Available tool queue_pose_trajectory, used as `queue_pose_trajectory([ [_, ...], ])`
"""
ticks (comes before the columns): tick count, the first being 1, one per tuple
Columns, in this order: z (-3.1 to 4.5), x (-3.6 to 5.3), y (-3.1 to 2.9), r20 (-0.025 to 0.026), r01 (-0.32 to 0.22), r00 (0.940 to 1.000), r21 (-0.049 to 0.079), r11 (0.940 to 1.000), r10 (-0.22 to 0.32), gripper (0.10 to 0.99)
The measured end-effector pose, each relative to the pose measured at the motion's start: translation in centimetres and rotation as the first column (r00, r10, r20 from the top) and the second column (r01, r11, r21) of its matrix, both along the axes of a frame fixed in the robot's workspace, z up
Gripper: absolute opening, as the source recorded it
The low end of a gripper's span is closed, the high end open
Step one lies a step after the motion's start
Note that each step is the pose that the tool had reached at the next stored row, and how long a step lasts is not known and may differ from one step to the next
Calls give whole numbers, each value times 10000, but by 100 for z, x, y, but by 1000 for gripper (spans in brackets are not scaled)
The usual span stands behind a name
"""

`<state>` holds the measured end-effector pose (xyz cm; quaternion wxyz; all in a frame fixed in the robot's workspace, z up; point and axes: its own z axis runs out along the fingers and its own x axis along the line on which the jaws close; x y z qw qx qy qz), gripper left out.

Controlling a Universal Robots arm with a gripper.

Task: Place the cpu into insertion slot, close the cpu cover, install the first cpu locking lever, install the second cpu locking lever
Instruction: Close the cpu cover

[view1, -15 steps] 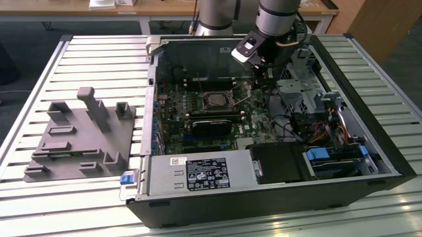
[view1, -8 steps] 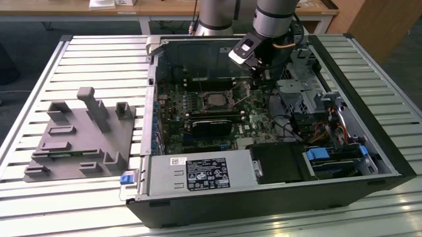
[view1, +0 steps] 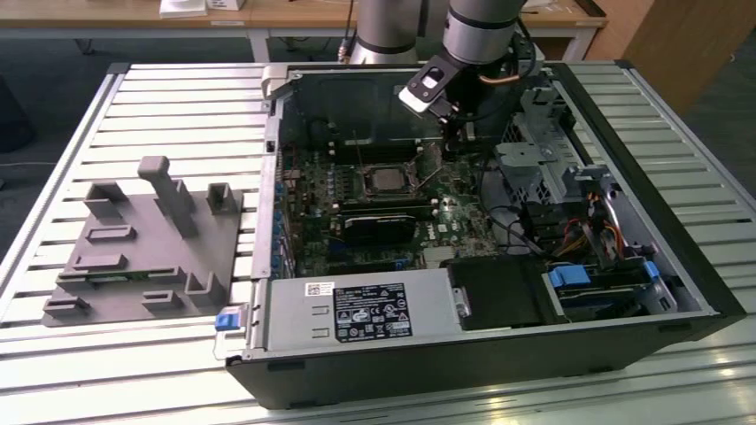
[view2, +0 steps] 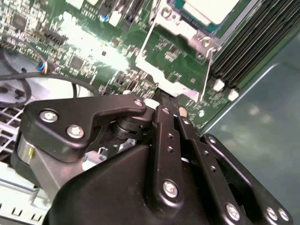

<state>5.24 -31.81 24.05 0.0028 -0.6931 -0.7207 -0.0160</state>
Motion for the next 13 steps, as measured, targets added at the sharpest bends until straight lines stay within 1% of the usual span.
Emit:
queue_pose_trajectory([
  [2, 0, -33, -1, 0, 1, 10000, -2, 10000, -1, 114],
  [13, 0, -126, -1, 0, 1, 10000, -1, 10000, -1, 114],
])
